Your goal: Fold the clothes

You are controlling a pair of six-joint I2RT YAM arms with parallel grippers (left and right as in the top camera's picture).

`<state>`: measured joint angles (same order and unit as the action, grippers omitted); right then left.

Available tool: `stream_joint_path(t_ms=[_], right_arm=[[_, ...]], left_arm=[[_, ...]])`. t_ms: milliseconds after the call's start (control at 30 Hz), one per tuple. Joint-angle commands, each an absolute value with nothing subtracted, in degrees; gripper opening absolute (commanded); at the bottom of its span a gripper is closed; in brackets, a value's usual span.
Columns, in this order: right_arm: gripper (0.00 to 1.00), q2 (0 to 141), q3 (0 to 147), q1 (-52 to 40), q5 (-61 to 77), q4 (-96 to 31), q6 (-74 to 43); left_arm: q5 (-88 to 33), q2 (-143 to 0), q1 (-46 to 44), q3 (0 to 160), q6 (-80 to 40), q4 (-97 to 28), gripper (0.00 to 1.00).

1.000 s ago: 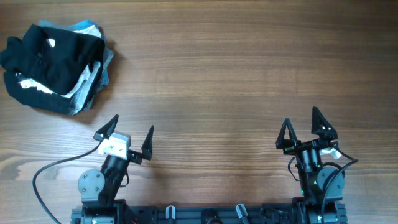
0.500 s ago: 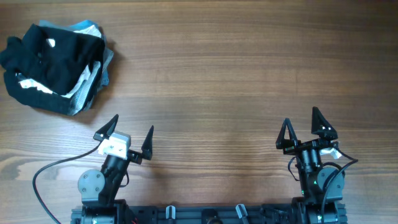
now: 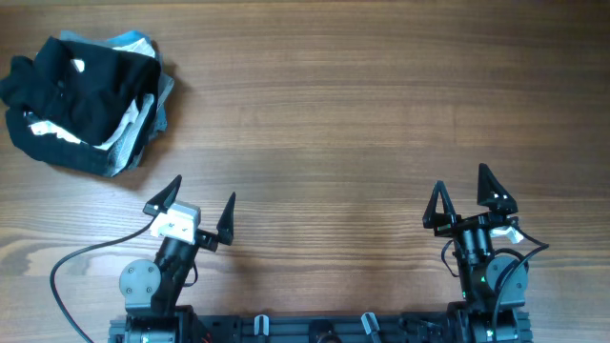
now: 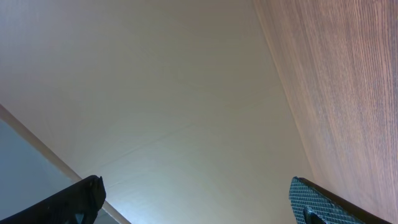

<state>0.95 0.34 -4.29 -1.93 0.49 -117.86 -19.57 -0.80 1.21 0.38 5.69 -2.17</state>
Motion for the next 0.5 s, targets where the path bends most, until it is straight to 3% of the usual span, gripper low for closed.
stream_joint_path(t_ms=[0,467], right_arm=[[1.0,0.6,0.32,-4.05,-2.72,0.75,-118.69],[1.0,0.64,0.32,-4.05,-2.72,0.75,-118.69]], left_arm=[[-20.05,-0.43,1.02,0.36,5.52,-2.61,1.0],[-20.05,-0.43,1.02,0.36,5.52,-2.61,1.0]])
